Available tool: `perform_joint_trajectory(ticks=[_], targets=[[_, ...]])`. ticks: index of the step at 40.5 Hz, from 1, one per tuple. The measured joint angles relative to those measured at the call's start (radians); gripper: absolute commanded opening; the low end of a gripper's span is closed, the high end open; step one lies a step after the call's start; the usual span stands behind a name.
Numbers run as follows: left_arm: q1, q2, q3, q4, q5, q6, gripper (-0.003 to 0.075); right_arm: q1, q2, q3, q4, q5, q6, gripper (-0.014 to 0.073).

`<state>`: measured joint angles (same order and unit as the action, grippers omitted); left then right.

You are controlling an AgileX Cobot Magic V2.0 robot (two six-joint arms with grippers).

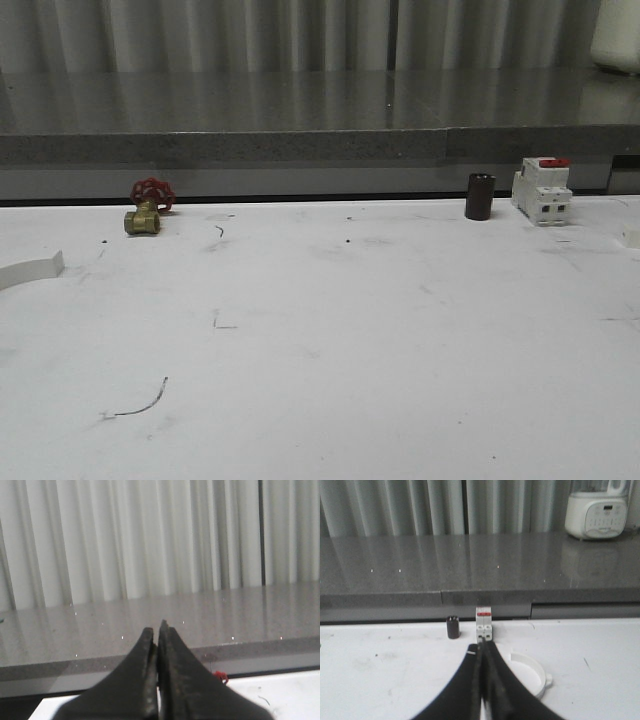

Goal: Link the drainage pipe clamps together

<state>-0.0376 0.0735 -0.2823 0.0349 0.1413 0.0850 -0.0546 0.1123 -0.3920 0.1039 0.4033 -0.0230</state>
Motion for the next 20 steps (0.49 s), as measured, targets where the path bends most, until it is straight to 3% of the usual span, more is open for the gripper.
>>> perform_joint_trajectory(ticks=[9, 13, 16, 20], targets=[[0.000, 0.225, -0.077, 0.004, 0.087, 0.000, -0.0020, 0.000, 0.211, -0.057, 0.000, 0.041, 0.000, -0.0060], [0.000, 0.253, -0.084, 0.005, 0.087, 0.000, 0.0000, 0.000, 0.230, -0.057, 0.000, 0.041, 0.000, -0.0008], [0.000, 0.256, -0.083, 0.006, 0.083, 0.000, 0.0093, 0.000, 0.231, -0.057, 0.000, 0.041, 0.000, 0.0108], [0.000, 0.256, -0.083, 0.006, 0.083, 0.000, 0.0316, 0.000, 0.232, -0.057, 0.000, 0.041, 0.000, 0.0332]])
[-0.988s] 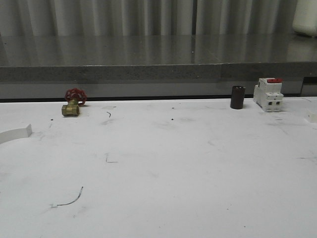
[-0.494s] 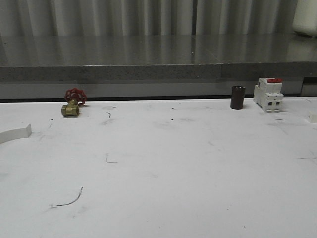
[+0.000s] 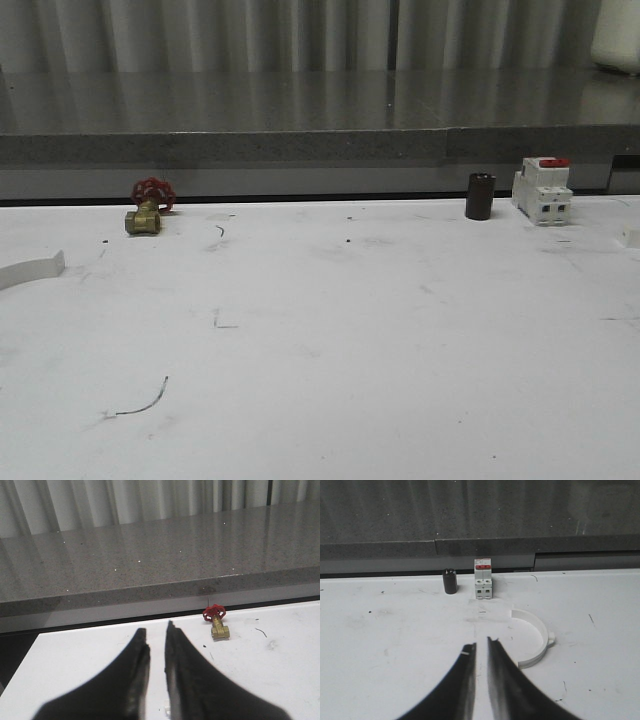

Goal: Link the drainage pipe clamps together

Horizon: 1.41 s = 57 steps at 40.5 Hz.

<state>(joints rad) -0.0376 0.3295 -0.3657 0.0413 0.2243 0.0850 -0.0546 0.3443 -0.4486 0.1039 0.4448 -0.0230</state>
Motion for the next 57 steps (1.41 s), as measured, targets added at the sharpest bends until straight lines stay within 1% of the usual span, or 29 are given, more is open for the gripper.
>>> perform_joint_trajectory(ticks=[1, 3, 5, 8, 17, 21, 27, 32, 36, 42, 46, 53, 57], targets=[[0.000, 0.000, 0.000, 0.000, 0.000, 0.000, 0.0392, 0.000, 0.000, 0.000, 0.000, 0.000, 0.000, 0.0382], [0.000, 0.000, -0.002, 0.000, -0.001, 0.000, 0.0514, 0.000, 0.000, 0.000, 0.000, 0.000, 0.000, 0.0500], [0.000, 0.000, -0.001, 0.000, -0.001, 0.000, 0.0620, 0.000, 0.000, 0.000, 0.000, 0.000, 0.000, 0.0580], [0.000, 0.000, -0.001, 0.000, -0.001, 0.000, 0.0688, 0.000, 0.000, 0.000, 0.000, 0.000, 0.000, 0.0649], [0.000, 0.000, -0.001, 0.000, -0.001, 0.000, 0.0690, 0.000, 0.000, 0.000, 0.000, 0.000, 0.000, 0.0652], [0.000, 0.002, -0.001, -0.030, 0.004, 0.000, 0.0690, 0.000, 0.000, 0.000, 0.000, 0.000, 0.000, 0.0652], [0.000, 0.081, -0.033, -0.072, 0.092, 0.000, 0.0690, 0.000, 0.000, 0.000, 0.000, 0.000, 0.000, 0.0652], [0.000, 0.243, -0.118, -0.078, 0.212, 0.000, 0.0690, 0.000, 0.000, 0.000, 0.000, 0.002, 0.000, 0.0652], [0.000, 0.406, -0.220, -0.080, 0.308, 0.000, 0.0690, 0.000, 0.000, 0.000, 0.000, 0.002, 0.000, 0.0652], [0.000, 0.618, -0.363, -0.084, 0.417, 0.000, 0.0690, 0.000, 0.000, 0.000, 0.000, 0.002, 0.000, 0.0652], [0.000, 0.759, -0.458, -0.084, 0.459, 0.000, 0.0678, 0.000, 0.000, 0.000, 0.000, 0.002, 0.000, 0.0652], [0.000, 0.963, -0.584, -0.084, 0.483, 0.000, 0.0619, 0.000, 0.000, 0.000, 0.000, 0.002, 0.000, 0.0652], [0.000, 1.073, -0.633, -0.084, 0.500, 0.016, 0.0617, 0.000, 0.000, 0.000, 0.000, 0.004, 0.000, 0.0652]])
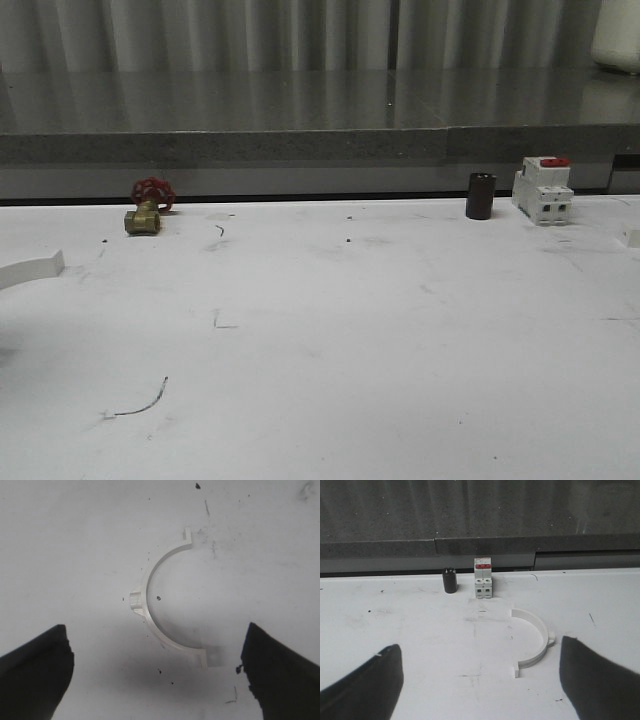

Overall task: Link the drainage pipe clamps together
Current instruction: 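Lower the left gripper and grasp the clamp half's end tab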

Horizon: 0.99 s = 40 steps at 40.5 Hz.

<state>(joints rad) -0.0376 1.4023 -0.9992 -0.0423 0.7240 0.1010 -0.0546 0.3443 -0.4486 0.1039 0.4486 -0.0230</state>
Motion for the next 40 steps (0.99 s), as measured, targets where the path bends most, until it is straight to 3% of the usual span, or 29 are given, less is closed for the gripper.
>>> perform_joint_trajectory(ticks=[9, 18, 23, 31, 40], targets=[[0.011, 0.200, -0.080, -0.011, 0.017, 0.038, 0.0617, 0.000, 0.000, 0.000, 0.000, 0.000, 0.000, 0.0652], [0.100, 0.321, -0.122, -0.170, 0.018, 0.183, 0.0617, 0.000, 0.000, 0.000, 0.000, 0.000, 0.000, 0.0652], [0.118, 0.374, -0.132, -0.184, 0.016, 0.212, 0.0606, 0.000, 0.000, 0.000, 0.000, 0.000, 0.000, 0.0652], [0.118, 0.442, -0.136, -0.186, 0.014, 0.219, 0.0519, 0.000, 0.000, 0.000, 0.000, 0.000, 0.000, 0.0652], [0.118, 0.473, -0.136, -0.167, 0.001, 0.220, 0.0344, 0.000, 0.000, 0.000, 0.000, 0.000, 0.000, 0.0652]])
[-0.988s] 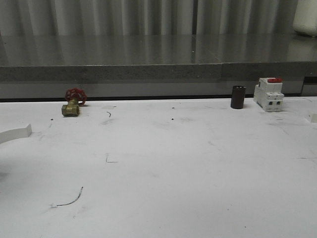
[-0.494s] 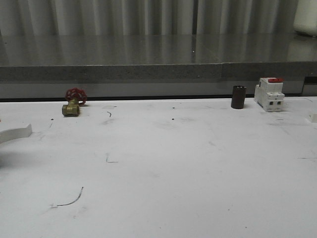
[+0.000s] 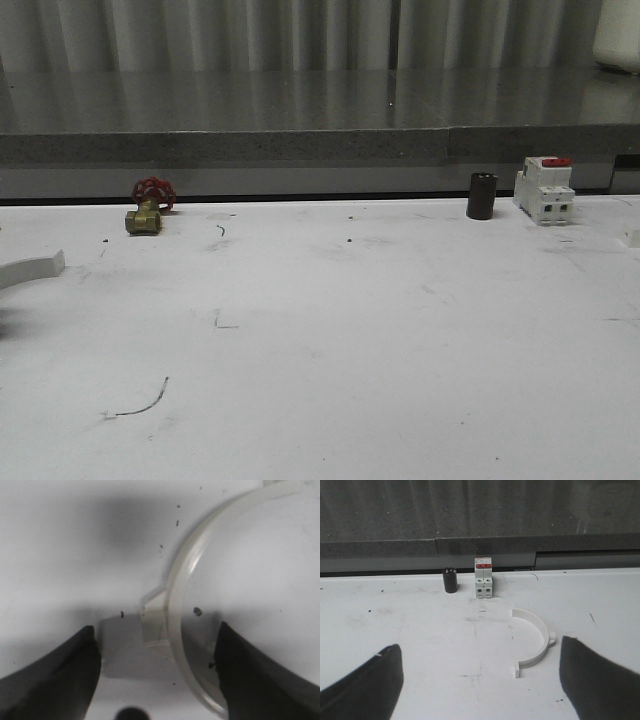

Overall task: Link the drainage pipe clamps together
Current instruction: 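Lower the left gripper and grasp the clamp half's end tab, then carry the clamp half toward the table center and set it down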

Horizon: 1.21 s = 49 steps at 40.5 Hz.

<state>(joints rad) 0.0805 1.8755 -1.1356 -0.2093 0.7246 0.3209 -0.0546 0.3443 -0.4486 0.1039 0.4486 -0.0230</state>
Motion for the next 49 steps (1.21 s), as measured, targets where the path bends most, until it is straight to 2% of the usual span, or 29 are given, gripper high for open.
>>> perform_joint_trajectory(ticks=[6, 12, 27, 36, 44, 49], targets=[[0.000, 0.000, 0.000, 0.011, -0.014, 0.000, 0.0230, 0.000, 0.000, 0.000, 0.000, 0.000, 0.000, 0.0652], [0.000, 0.000, 0.000, 0.042, -0.026, 0.000, 0.0155, 0.000, 0.000, 0.000, 0.000, 0.000, 0.000, 0.0652], [0.000, 0.000, 0.000, 0.086, -0.039, 0.000, 0.0121, 0.000, 0.000, 0.000, 0.000, 0.000, 0.000, 0.0652], [-0.004, 0.000, -0.004, 0.090, -0.036, 0.002, -0.0011, 0.000, 0.000, 0.000, 0.000, 0.000, 0.000, 0.0652], [-0.048, 0.000, -0.070, 0.085, 0.048, -0.007, -0.0020, 0.000, 0.000, 0.000, 0.000, 0.000, 0.000, 0.0652], [-0.111, 0.000, -0.141, 0.070, 0.123, -0.079, -0.0020, 0.000, 0.000, 0.000, 0.000, 0.000, 0.000, 0.0652]])
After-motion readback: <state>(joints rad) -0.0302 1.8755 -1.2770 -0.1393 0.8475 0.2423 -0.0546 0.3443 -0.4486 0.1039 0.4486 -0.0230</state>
